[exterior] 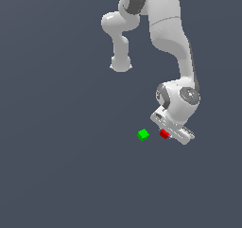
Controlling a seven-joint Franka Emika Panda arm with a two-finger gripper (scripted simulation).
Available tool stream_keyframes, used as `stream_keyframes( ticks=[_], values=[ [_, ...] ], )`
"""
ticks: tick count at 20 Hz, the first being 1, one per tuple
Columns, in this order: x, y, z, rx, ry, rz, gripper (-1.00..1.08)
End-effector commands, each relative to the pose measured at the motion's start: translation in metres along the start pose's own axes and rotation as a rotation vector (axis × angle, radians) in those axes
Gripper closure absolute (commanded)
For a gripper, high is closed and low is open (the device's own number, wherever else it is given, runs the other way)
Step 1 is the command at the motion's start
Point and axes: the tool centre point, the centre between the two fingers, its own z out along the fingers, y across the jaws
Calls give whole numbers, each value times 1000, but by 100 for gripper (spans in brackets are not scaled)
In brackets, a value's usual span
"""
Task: Stack the red cube on top of the green cube.
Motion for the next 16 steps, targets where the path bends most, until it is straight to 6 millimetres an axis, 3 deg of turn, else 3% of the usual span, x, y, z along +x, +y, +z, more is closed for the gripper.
stream_keyframes(
  ticks=[1,11,16],
  values=[
    [0,0,0,1,0,0,108],
    [0,0,-1,1,0,0,108],
    [0,0,-15,1,0,0,108]
  ],
)
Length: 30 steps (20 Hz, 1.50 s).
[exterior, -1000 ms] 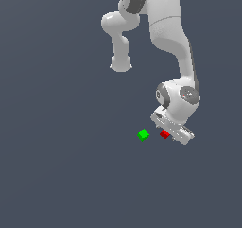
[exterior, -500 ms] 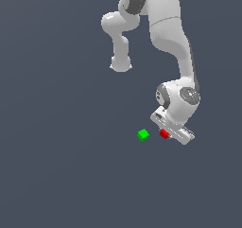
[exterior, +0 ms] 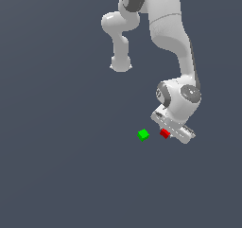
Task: Stack the red cube on top of the green cube.
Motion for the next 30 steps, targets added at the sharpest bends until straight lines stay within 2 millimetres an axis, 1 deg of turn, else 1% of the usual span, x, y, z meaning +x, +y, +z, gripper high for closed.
stream_keyframes(
  ticks=[1,9,12,15,18,23,27,30],
  values=[
    [0,0,-11,2,1,0,108],
    [0,1,-65,2,0,1,108],
    [0,1,-80,2,0,1,108],
    [0,0,-88,2,0,1,108],
    [1,-1,-91,2,0,1,108],
    [6,3,-87,3,1,0,108],
    [21,16,-77,3,1,0,108],
    [39,30,-66,2,2,1,108]
  ],
)
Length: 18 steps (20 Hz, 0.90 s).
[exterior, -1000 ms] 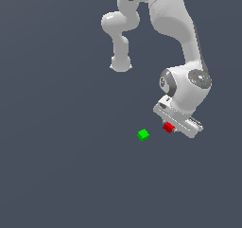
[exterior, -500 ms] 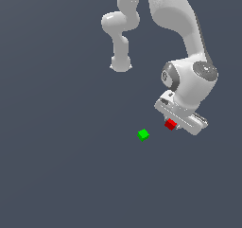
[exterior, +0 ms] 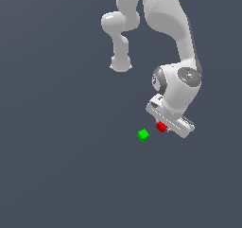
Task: Stack the red cube on top of the green cube.
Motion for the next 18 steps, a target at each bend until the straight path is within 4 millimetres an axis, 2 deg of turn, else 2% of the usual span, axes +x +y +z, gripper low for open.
stream_keyframes(
  ticks=[1,5,9,13,18],
  values=[
    [17,13,10,0,1,2,108],
    [44,34,26,0,1,2,108],
    [62,47,37,-1,0,2,108],
    [70,52,41,-1,0,2,108],
    [68,49,39,-1,0,2,108]
  ],
)
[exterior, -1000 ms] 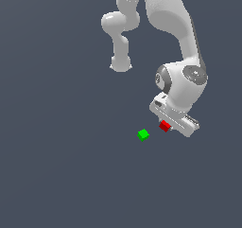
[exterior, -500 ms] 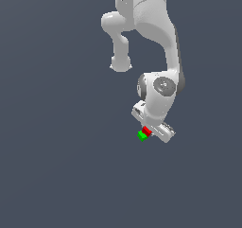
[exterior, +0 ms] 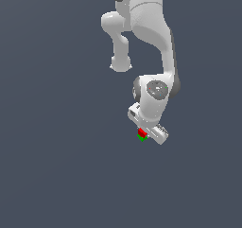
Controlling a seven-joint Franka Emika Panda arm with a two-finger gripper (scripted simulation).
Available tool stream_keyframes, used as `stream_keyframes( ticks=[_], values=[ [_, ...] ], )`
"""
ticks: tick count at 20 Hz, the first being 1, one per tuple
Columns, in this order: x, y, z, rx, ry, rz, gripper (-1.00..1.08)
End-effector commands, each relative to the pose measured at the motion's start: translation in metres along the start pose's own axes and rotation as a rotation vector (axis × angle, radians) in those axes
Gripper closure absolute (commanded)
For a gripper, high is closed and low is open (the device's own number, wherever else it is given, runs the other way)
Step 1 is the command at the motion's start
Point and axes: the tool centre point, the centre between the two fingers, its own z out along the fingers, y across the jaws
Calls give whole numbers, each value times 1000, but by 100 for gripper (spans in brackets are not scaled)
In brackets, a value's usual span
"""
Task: Stack the red cube on top of the green cube.
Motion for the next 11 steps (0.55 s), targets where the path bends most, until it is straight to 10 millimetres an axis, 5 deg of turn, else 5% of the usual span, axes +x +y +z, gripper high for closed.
stream_keyframes(
  ticks=[1,2,11],
  values=[
    [-2,-2,-1,1,0,-1,108],
    [-2,-2,-1,1,0,-1,-92],
    [-2,-2,-1,1,0,-1,-92]
  ],
)
